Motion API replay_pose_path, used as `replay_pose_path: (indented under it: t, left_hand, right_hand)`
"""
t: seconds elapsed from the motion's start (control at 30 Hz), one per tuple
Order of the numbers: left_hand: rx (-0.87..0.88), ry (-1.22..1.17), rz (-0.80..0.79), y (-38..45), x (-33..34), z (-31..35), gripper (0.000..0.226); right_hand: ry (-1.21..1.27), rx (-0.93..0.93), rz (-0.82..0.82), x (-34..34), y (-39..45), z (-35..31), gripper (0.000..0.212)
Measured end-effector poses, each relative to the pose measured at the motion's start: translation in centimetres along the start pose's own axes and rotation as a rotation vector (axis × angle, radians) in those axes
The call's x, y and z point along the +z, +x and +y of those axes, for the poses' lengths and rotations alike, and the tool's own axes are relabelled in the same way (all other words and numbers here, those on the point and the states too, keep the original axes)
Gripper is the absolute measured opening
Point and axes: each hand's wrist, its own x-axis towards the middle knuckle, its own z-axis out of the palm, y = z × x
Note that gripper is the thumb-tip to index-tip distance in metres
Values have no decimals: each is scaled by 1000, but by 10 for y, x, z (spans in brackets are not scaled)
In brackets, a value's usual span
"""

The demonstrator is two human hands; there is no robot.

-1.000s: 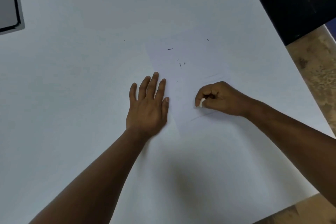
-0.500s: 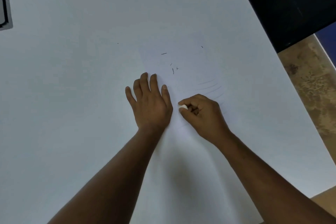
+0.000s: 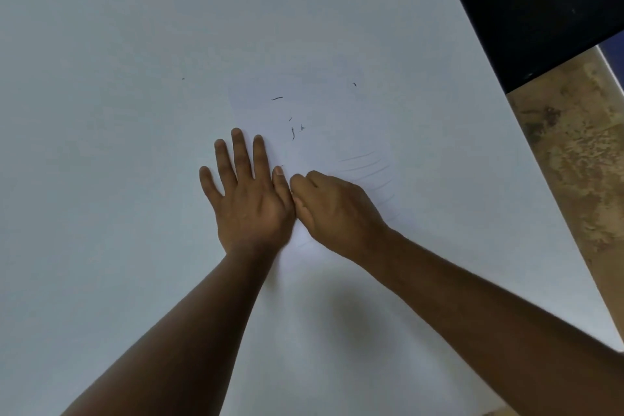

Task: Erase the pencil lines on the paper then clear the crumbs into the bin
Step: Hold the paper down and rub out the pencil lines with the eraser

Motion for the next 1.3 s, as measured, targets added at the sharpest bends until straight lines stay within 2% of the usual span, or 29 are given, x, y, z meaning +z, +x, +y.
replay_pose_path:
  t: [0.07,0.13,0.2,0.23,0.33,0.4,0.53,0.6,0.67,0.7,0.77,0.8,0.9,0.93,1.0,1.07,1.1,1.17,1.2,1.27,1.3]
  left_hand:
    - [-13,-12,-11,-1,1,5,61]
    - [-15,-11,-19,0,-1,2,60]
    - [-10,-13,-15,1,-1,3,60]
    - [-8,-10,-10,2,-1,3,59]
    - [-17,-24,-8,2,-1,3,60]
    - [-16,-21,-2,2,-2,3,61]
    - [-19,0,-14,2,-1,4,60]
    - [-19,-5,-16,1,-1,3,60]
    - [-14,-13,-11,2,-2,3,59]
    - [-13,-18,-11,2,-2,3,59]
    - [-11,-22,-10,1,-2,4,59]
    - [-11,-23,-10,1,-2,4,59]
    - [-13,-33,-16,1,-2,4,60]
    - [-14,-30,-12,1,-2,4,60]
    - [-17,-21,-3,1,-2,4,60]
    - [-12,-10,-3,1,-2,4,60]
    - [-9,-11,-7,1,-2,3,61]
    - [-5,-17,-13,1,-2,3,61]
    - [-1,-20,-15,1,-2,3,60]
    - [3,-25,-12,0,-3,3,60]
    - [2,-28,-9,0,-2,3,60]
  right_hand:
    - [-123,-12,-11,-4,6,30,22]
    - [-287,45,61,-13,15,67,20]
    - [-284,159,115,-31,22,100,5]
    - [-242,202,123,-40,24,107,12]
    - [-99,215,164,-42,19,88,21]
    - [-38,127,161,-31,9,55,23]
    - [-44,-50,-14,-10,-8,3,10]
    - [-61,-51,-4,-12,-5,13,10]
    - [-221,-27,49,-22,4,44,14]
    - [-324,7,95,-28,7,63,16]
    - [-332,155,114,-46,15,92,3]
    - [-309,209,142,-54,19,98,11]
    - [-208,191,148,-50,21,78,11]
    - [-170,160,118,-42,19,61,10]
    - [-89,89,-39,-26,11,22,11]
    - [-63,-11,-61,-16,2,0,7]
    - [-90,-32,-38,-14,0,3,3]
    - [-172,-6,35,-18,6,29,14]
    - [-229,29,66,-23,10,45,15]
    - [-293,153,78,-37,18,71,3]
    - [-290,200,90,-44,22,78,6]
